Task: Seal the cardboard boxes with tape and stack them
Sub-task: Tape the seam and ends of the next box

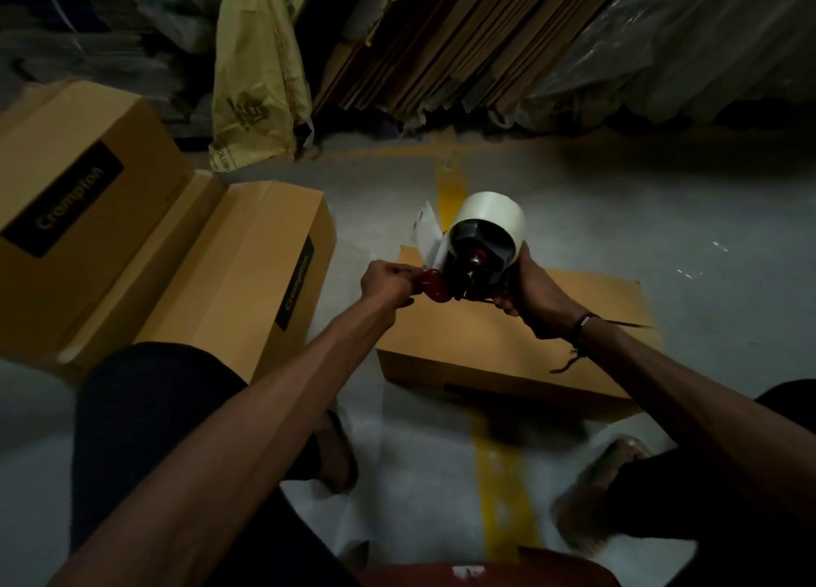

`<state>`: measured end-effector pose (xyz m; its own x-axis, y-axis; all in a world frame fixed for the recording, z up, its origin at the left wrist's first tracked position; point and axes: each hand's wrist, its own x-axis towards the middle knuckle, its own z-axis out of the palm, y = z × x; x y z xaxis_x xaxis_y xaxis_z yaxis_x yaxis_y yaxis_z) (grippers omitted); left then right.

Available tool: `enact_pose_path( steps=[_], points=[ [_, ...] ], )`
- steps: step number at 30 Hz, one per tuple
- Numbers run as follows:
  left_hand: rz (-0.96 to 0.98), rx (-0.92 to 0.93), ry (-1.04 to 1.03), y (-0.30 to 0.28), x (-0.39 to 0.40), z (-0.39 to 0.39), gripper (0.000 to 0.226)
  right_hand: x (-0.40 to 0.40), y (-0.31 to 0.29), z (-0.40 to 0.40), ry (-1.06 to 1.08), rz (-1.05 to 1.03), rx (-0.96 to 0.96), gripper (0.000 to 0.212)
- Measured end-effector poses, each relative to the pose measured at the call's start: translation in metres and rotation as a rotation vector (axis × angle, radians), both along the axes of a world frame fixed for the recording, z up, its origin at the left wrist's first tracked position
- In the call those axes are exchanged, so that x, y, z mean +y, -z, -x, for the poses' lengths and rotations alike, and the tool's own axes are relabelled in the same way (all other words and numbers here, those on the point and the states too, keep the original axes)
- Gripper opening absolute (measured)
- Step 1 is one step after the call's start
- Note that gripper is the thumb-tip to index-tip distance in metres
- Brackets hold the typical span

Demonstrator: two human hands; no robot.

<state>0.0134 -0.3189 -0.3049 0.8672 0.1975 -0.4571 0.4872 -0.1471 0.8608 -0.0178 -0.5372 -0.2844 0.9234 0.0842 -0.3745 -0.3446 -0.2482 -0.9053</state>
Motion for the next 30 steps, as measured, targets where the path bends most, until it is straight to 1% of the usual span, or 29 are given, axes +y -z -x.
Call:
enact_pose_path(
  steps=[1,2,3,5,6,8,10,11,12,13,14,15,16,18,19,22,28,30],
  points=[
    [-0.043,-0.022,0.002,0.006,0.004,-0.005,0.004,0.004,0.005,-0.006,-0.002,0.027,-0.004,0.091],
    [-0.094,-0.036,-0.006,0.012,0.009,-0.009,0.005,0.006,0.012,-0.011,0.002,0.052,-0.01,0.09],
    [-0.144,-0.05,-0.026,0.021,0.017,-0.017,0.012,0.006,0.021,-0.018,0.013,0.09,-0.02,0.089],
    [-0.22,-0.057,-0.103,0.04,0.04,-0.03,0.016,-0.002,0.037,-0.032,0.053,0.193,-0.053,0.084],
    [-0.236,-0.054,-0.122,0.052,0.054,-0.036,0.016,-0.009,0.045,-0.037,0.065,0.234,-0.069,0.083],
    [-0.235,-0.056,-0.099,0.071,0.075,-0.043,0.024,-0.022,0.06,-0.046,0.076,0.303,-0.083,0.082],
    [-0.236,-0.069,-0.069,0.086,0.079,-0.051,0.025,-0.029,0.074,-0.055,0.074,0.355,-0.09,0.063],
    [-0.247,-0.066,-0.069,0.092,0.077,-0.056,0.025,-0.029,0.079,-0.058,0.078,0.361,-0.093,0.062],
    [-0.255,-0.062,-0.078,0.098,0.075,-0.061,0.025,-0.027,0.083,-0.062,0.053,0.389,-0.105,0.077],
    [-0.259,-0.054,-0.091,0.106,0.072,-0.067,0.024,-0.026,0.089,-0.068,0.009,0.448,-0.118,0.098],
    [-0.264,-0.053,-0.099,0.114,0.071,-0.072,0.024,-0.027,0.097,-0.073,-0.02,0.478,-0.138,0.104],
    [-0.269,-0.062,-0.099,0.121,0.071,-0.077,0.022,-0.029,0.108,-0.079,-0.039,0.517,-0.167,0.097],
    [-0.272,-0.071,-0.091,0.128,0.071,-0.082,0.018,-0.031,0.12,-0.083,-0.046,0.556,-0.181,0.083],
    [-0.282,-0.087,-0.079,0.139,0.072,-0.086,0.014,-0.035,0.14,-0.09,-0.008,0.623,-0.143,0.057],
    [-0.292,-0.087,-0.073,0.144,0.072,-0.089,0.015,-0.036,0.148,-0.094,-0.002,0.66,-0.119,0.053],
    [-0.324,-0.091,-0.057,0.158,0.072,-0.092,0.017,-0.035,0.165,-0.1,-0.028,0.784,-0.11,0.058],
    [-0.373,-0.091,-0.027,0.179,0.073,-0.103,0.019,-0.028,0.183,-0.107,-0.011,0.853,-0.069,0.059],
    [-0.389,-0.095,-0.026,0.183,0.073,-0.104,0.019,-0.026,0.187,-0.11,-0.001,0.872,-0.079,0.066]
  ],
)
